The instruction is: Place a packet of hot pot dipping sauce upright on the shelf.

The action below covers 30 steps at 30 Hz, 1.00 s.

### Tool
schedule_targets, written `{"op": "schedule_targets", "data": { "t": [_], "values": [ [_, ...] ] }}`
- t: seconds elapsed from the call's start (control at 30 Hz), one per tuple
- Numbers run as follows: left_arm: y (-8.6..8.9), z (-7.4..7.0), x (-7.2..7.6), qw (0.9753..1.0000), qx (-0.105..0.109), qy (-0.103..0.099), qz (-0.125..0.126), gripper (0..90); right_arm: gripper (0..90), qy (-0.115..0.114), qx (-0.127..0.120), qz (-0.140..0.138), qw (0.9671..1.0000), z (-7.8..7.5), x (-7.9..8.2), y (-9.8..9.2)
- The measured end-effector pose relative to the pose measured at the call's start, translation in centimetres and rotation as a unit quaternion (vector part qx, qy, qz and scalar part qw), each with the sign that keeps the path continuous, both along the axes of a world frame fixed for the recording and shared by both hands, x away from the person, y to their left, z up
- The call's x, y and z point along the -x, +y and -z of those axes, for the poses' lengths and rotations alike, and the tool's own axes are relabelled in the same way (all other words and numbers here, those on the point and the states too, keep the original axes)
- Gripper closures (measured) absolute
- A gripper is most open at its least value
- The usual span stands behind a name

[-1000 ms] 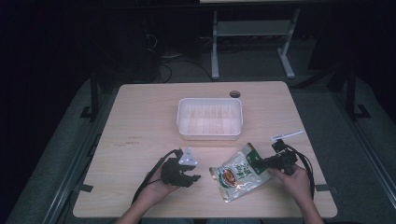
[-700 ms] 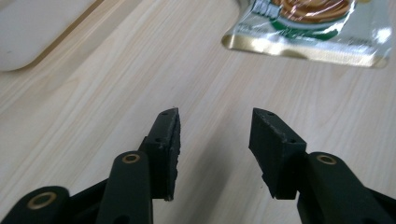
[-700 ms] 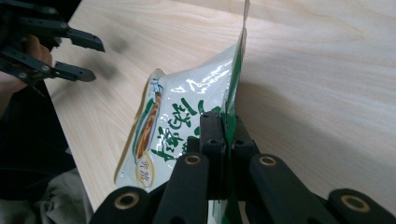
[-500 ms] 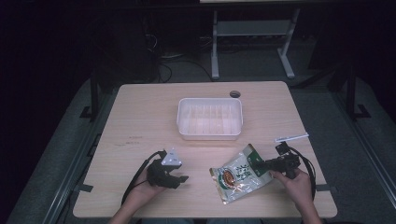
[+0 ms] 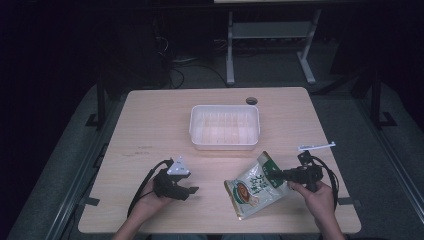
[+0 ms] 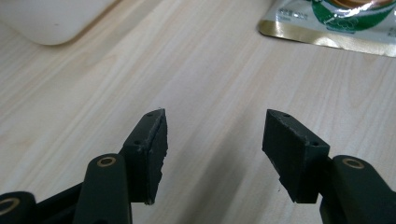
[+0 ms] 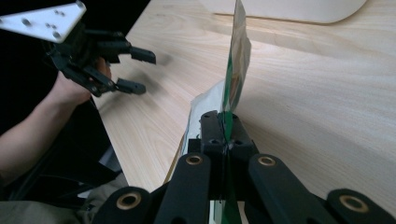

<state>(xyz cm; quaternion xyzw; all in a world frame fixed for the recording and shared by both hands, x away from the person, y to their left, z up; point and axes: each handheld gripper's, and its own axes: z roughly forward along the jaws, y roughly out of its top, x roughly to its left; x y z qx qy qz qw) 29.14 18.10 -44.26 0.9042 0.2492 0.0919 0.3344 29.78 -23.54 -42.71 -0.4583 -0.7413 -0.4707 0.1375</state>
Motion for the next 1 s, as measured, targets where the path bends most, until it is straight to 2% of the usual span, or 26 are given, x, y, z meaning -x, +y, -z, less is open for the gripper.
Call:
{"op": "schedule_targets", "data": {
  "t": [0.2, 0.33, 0.37, 0.43, 0.53, 0.6, 0.63, 0.67, 0.7, 0.83, 1.0],
  "values": [
    [0.3, -0.1, 0.0, 1.0000, 0.004, -0.001, -0.008, 39.9, 89.4, -0.013, 0.009, -0.010, 0.9998, -1.9, -0.1, 1.1],
    [0.2, 0.0, -0.1, 1.0000, 0.002, -0.004, -0.005, 39.8, 89.6, -0.022, 0.021, -0.026, 0.9992, -4.1, -0.4, 2.2],
    [0.2, 0.0, -0.1, 1.0000, 0.002, -0.004, -0.005, 39.8, 89.6, -0.022, 0.021, -0.026, 0.9992, -4.1, -0.4, 2.2],
    [0.2, 0.0, -0.1, 1.0000, -0.001, -0.004, -0.006, 39.7, 89.6, -0.024, 0.033, -0.028, 0.9988, -5.0, -0.5, 2.4],
    [0.2, 0.0, 0.0, 1.0000, -0.002, -0.005, -0.005, 39.7, 89.7, -0.024, 0.046, -0.026, 0.9983, -6.6, -1.0, 2.9],
    [0.2, 0.0, 0.0, 1.0000, -0.001, -0.007, -0.005, 39.7, 89.7, -0.025, 0.048, -0.026, 0.9982, -6.9, -1.2, 3.0],
    [0.2, -0.1, 0.0, 0.9999, -0.001, -0.008, -0.007, 39.7, 89.6, -0.028, 0.059, -0.024, 0.9976, -7.6, -1.4, 3.2],
    [0.2, -0.1, 0.0, 0.9999, -0.001, -0.008, -0.007, 39.7, 89.6, -0.028, 0.059, -0.024, 0.9976, -7.6, -1.4, 3.2],
    [0.3, -0.1, 0.0, 0.9999, 0.000, -0.008, -0.009, 39.7, 89.6, -0.031, 0.070, -0.023, 0.9968, -8.1, -1.7, 3.6],
    [0.4, 0.0, 0.0, 0.9999, -0.002, -0.008, -0.009, 39.7, 89.5, -0.037, 0.088, -0.018, 0.9953, -9.2, -2.2, 4.3],
    [0.5, 0.0, -0.1, 0.9999, 0.000, -0.006, -0.012, 39.7, 89.6, -0.039, 0.084, -0.017, 0.9956, -10.5, -2.7, 4.6]
  ]
}}
